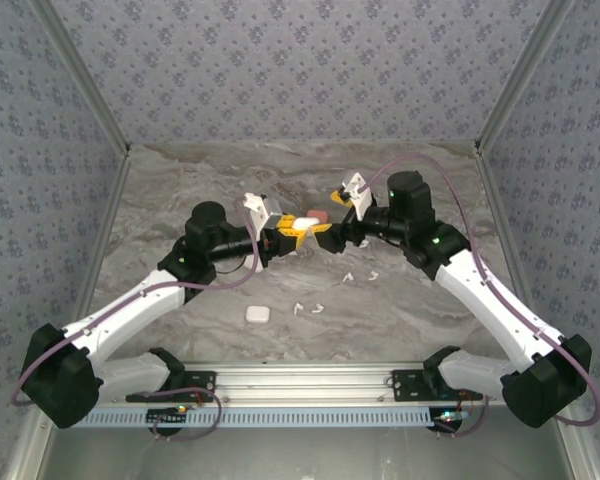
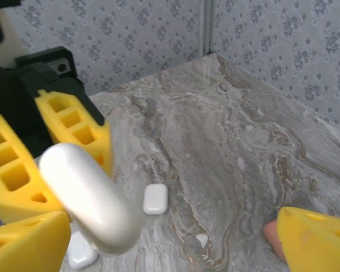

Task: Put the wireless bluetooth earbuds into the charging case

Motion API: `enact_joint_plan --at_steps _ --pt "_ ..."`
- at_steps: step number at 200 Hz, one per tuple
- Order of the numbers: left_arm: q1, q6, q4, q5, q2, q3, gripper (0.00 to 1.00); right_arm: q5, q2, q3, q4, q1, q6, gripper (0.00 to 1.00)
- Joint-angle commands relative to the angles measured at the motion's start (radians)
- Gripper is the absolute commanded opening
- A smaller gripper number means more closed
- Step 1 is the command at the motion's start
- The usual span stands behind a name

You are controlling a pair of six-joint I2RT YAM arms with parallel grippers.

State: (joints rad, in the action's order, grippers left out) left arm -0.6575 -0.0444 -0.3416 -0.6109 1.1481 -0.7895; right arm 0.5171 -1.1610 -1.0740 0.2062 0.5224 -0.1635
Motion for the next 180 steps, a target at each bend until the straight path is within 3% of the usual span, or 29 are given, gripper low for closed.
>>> enact_joint_plan --at_steps 1,104,156,180 --pt "-0.008 0.019 -0.043 -0.012 -0.009 -0.020 0.00 -0.049 -0.022 -0.036 -0.014 -0.002 0.025 0.95" --pt "-0.011 0.032 -0.024 -0.009 0.001 -0.025 0.00 -0.040 -0.074 -0.110 0.014 -0.044 0.029 0.95" --pt "-0.011 0.042 -0.011 0.039 -0.007 -0.009 0.00 0.012 0.020 -0.078 0.020 -0.107 0.099 0.96" --pt "-0.012 0.042 -0.032 0.068 -0.023 0.017 0.00 -0.003 0.044 -0.073 0.117 -0.159 0.162 0.96"
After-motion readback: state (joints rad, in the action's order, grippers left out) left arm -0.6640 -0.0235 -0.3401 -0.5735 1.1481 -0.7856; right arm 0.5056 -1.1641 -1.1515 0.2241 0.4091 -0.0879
